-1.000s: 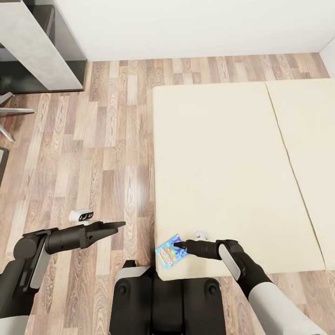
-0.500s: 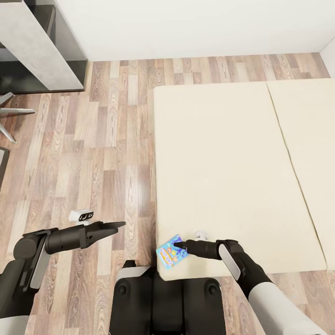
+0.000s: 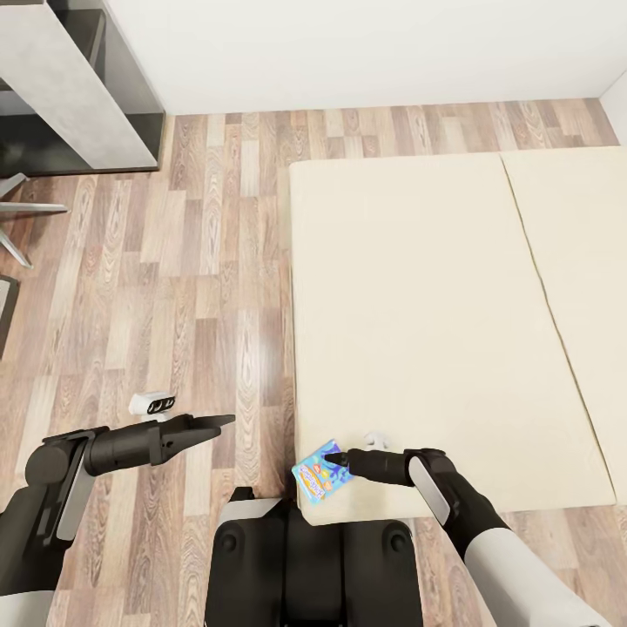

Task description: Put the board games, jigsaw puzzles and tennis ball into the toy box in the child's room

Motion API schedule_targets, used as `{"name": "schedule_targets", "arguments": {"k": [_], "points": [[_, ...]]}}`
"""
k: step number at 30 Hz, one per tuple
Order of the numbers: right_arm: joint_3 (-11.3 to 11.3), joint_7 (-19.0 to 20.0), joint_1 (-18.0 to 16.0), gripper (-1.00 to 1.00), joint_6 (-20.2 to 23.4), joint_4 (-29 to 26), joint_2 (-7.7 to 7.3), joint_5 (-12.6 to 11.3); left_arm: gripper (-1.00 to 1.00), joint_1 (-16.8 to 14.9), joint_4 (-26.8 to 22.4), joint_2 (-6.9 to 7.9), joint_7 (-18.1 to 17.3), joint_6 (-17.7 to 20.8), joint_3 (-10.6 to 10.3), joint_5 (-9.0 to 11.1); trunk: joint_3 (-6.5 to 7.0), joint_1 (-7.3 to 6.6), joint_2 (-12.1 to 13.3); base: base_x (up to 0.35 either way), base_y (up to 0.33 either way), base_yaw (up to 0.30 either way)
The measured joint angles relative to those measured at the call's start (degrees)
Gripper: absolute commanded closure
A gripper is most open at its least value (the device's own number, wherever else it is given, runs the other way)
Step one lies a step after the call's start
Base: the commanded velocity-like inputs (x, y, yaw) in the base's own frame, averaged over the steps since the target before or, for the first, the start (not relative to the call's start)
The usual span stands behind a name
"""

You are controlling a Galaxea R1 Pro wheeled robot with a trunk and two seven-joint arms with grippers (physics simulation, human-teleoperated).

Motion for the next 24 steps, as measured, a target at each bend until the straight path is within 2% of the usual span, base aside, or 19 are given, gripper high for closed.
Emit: {"name": "schedule_targets", "arguments": {"k": [6,24], "points": [[-0.05,0.0,0.0,-1.0,-0.01,0.0,0.0,0.0,-1.0,0.02,-0.01,0.0,0.0,0.0,0.0,0.0,0.0,0.0,0.0,-0.026,0.111,0.0],[-0.03,-0.01,0.0,-1.0,-0.01,-0.01,0.0,0.0,-1.0,0.0,-0.01,0.0,0.0,0.0,0.0,0.0,0.0,0.0,0.0,-0.002,0.032,0.0]]}}
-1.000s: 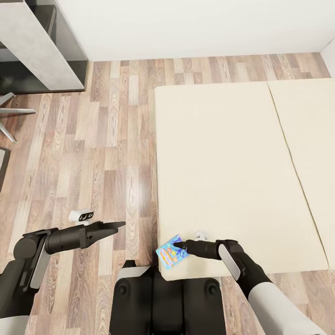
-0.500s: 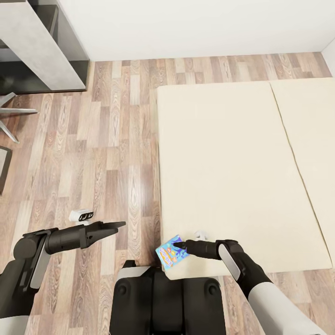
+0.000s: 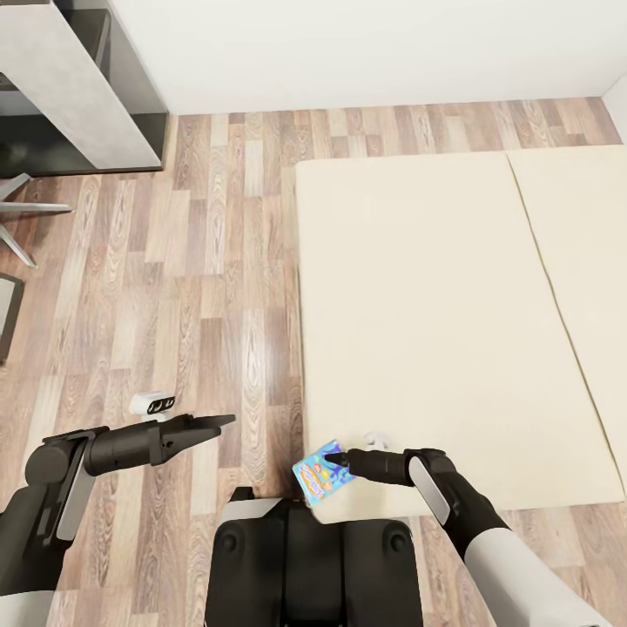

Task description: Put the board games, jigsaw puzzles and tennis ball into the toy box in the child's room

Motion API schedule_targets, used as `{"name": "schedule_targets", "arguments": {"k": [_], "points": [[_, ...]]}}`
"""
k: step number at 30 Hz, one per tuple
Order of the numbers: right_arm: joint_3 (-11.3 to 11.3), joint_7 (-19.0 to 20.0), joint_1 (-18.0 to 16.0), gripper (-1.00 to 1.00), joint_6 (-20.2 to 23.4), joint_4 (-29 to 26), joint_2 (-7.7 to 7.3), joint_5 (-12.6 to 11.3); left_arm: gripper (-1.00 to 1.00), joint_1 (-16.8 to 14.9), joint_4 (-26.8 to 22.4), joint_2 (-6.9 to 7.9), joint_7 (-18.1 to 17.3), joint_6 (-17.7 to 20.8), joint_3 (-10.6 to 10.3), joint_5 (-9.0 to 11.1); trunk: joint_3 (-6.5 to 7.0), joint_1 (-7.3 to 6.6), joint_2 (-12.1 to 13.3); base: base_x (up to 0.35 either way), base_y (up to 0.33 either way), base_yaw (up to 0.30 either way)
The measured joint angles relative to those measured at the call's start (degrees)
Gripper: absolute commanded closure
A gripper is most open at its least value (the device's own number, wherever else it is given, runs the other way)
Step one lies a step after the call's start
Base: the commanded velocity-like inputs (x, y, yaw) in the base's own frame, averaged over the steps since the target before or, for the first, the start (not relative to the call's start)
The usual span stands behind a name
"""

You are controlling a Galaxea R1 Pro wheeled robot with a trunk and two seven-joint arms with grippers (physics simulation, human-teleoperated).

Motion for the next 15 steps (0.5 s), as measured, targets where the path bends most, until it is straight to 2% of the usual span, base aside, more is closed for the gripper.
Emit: {"name": "schedule_targets", "arguments": {"k": [15], "points": [[0.0,-0.08,0.0,-1.0,0.01,0.05,0.0,0.0,-1.0,0.0,0.01,0.0,0.0,0.0,0.0,0.01,0.0,0.0,0.0,0.0,0.007,0.0]]}}
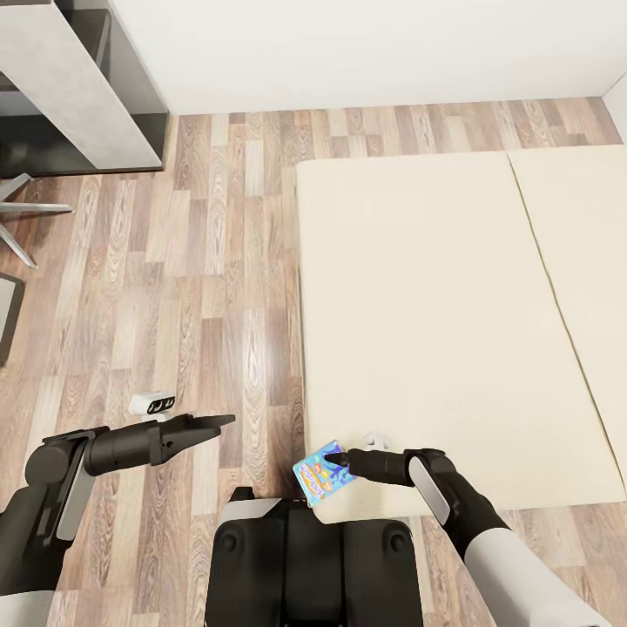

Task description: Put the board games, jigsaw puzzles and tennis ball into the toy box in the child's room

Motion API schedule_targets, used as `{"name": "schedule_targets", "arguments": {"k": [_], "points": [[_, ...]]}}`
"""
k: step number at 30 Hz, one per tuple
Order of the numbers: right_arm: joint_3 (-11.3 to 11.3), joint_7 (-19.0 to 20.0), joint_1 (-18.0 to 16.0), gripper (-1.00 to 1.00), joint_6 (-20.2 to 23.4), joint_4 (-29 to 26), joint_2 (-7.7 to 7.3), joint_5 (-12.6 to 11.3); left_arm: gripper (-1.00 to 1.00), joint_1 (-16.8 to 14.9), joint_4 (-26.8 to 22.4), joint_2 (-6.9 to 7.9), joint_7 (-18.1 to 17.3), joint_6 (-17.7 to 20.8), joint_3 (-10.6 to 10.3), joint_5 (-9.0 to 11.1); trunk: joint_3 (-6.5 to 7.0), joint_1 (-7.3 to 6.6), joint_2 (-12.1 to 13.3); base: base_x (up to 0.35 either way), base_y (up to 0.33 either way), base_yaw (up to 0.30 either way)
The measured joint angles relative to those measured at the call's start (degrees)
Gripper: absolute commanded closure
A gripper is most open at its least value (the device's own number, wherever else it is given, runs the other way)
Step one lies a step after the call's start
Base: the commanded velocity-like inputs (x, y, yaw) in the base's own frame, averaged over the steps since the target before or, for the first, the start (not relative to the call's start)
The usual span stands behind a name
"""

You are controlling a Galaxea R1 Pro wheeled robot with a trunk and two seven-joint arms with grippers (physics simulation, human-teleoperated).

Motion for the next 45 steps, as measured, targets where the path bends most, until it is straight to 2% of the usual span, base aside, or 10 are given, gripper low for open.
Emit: {"name": "schedule_targets", "arguments": {"k": [15,27,35,45], "points": [[-0.04,0.02,0.0,-1.0,0.0,0.0,-0.03,0.0,-1.0,0.02,0.0,0.0,0.0,0.0,0.01,0.0,0.0,0.0,0.0,0.0,0.0,0.0],[-0.25,0.09,0.58,-1.0,0.03,-0.8,-0.68,-0.08,-1.0,0.01,0.0,0.0,0.0,0.0,0.0,-0.01,0.0,0.0,0.0,0.0,0.0,0.0],[-0.19,0.02,0.59,-1.0,0.25,-6.94,-1.04,-0.13,-1.0,0.01,0.0,0.0,0.0,0.0,0.05,-0.07,0.43,0.0,0.0,0.0,0.0,0.0],[-0.18,0.02,0.53,-1.0,0.99,-9.21,-1.14,-0.1,-1.0,0.02,0.0,0.02,0.0,0.0,0.09,-0.06,1.33,0.0,0.0,0.0,0.0,0.0]]}}
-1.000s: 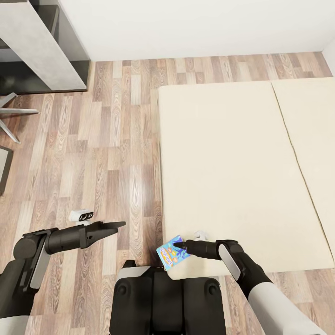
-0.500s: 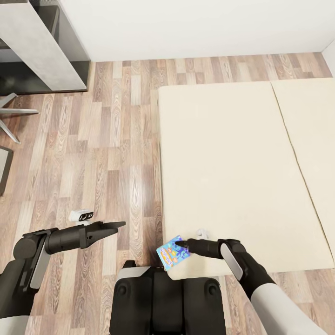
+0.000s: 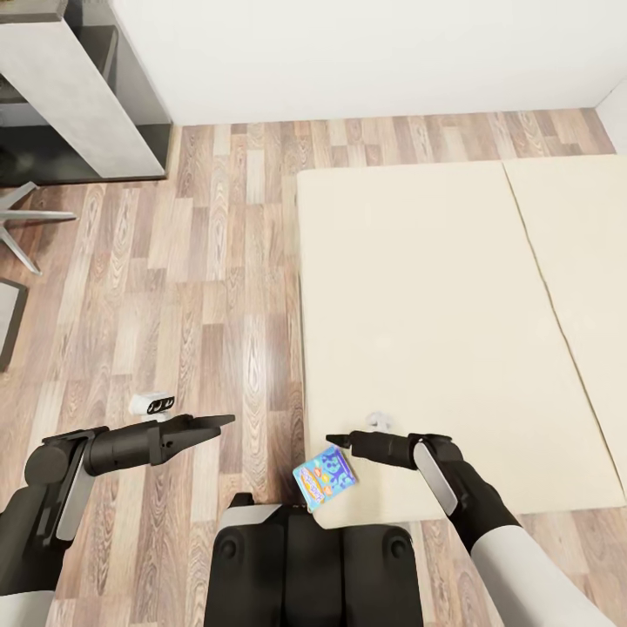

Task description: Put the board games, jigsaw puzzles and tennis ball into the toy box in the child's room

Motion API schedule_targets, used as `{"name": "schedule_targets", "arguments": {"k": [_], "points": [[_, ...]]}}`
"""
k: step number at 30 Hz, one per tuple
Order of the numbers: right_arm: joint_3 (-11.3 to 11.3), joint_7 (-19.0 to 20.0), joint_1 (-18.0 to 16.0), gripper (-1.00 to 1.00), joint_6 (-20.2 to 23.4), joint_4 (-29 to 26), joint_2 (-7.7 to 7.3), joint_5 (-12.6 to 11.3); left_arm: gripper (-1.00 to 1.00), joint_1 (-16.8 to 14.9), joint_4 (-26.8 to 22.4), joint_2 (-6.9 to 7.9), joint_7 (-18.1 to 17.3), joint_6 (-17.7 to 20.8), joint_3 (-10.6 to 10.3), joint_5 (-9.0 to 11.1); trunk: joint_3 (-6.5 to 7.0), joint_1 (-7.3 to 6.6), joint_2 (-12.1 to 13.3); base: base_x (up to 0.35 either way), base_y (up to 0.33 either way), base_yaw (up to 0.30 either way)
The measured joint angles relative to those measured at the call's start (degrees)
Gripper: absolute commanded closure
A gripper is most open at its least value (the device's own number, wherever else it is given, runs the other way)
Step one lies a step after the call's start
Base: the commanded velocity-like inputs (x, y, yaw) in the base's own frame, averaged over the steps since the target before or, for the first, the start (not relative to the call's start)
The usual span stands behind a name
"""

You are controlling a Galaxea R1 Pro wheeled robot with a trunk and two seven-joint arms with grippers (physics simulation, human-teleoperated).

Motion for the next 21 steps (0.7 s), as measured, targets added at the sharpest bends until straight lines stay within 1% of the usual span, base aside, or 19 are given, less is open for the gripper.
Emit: {"name": "schedule_targets", "arguments": {"k": [2,5,9,10,11,14,15,18,19,21], "points": [[0.0,0.04,0.0,-1.0,0.05,-0.37,-0.02,0.0,-1.0,-0.01,0.0,0.03,0.0,0.0,0.02,-0.01,0.19,0.0,0.0,0.0,0.0,0.0],[-0.03,0.13,0.19,-1.0,0.12,-2.78,-0.08,-0.12,-1.0,0.03,0.0,0.1,0.0,0.0,0.55,0.04,0.47,0.0,0.0,0.0,0.0,0.0],[-0.08,0.22,1.92,-1.0,0.2,-7.45,-0.26,-0.43,-1.0,0.07,0.0,0.4,0.0,0.0,2.85,0.19,0.85,0.0,0.0,0.0,0.0,0.0],[-0.1,0.24,2.4,-1.0,0.22,-8.52,-0.4,-0.5,-1.0,0.09,0.0,0.49,0.01,0.0,3.33,0.22,0.94,0.0,0.0,0.0,0.0,0.0],[-0.14,0.46,3.42,-1.0,0.24,-10.72,-0.79,-0.61,-1.0,0.11,0.0,0.66,0.01,0.0,4.14,0.25,1.03,-0.01,0.0,0.0,0.0,0.0],[-0.18,1.43,4.91,-1.0,0.24,-14.26,-1.5,-0.67,-1.0,0.12,0.0,0.86,0.01,0.0,4.95,0.12,1.32,0.0,0.0,0.0,0.0,0.0],[-0.2,2.45,5.83,-1.0,0.24,-16.34,-1.97,-0.7,-1.0,0.11,0.0,1.08,0.01,0.03,5.25,0.04,1.41,-0.01,0.0,0.0,0.0,0.0],[-0.34,4.35,7.2,-1.0,0.13,-19.04,-2.67,-0.66,-1.0,0.09,0.0,1.89,0.01,0.1,5.52,-0.03,1.69,0.0,0.0,0.0,0.0,0.0],[-0.43,5.63,8.07,-1.0,-0.01,-20.61,-3.04,-0.65,-1.0,0.1,0.0,2.59,0.01,0.13,5.62,-0.05,1.79,-0.01,0.0,0.0,0.0,0.0],[-0.51,6.85,8.91,-1.0,-0.2,-22.11,-3.36,-0.58,-1.0,0.13,0.01,3.42,0.01,0.12,5.69,-0.14,1.98,0.0,0.0,0.0,0.0,0.0]]}}
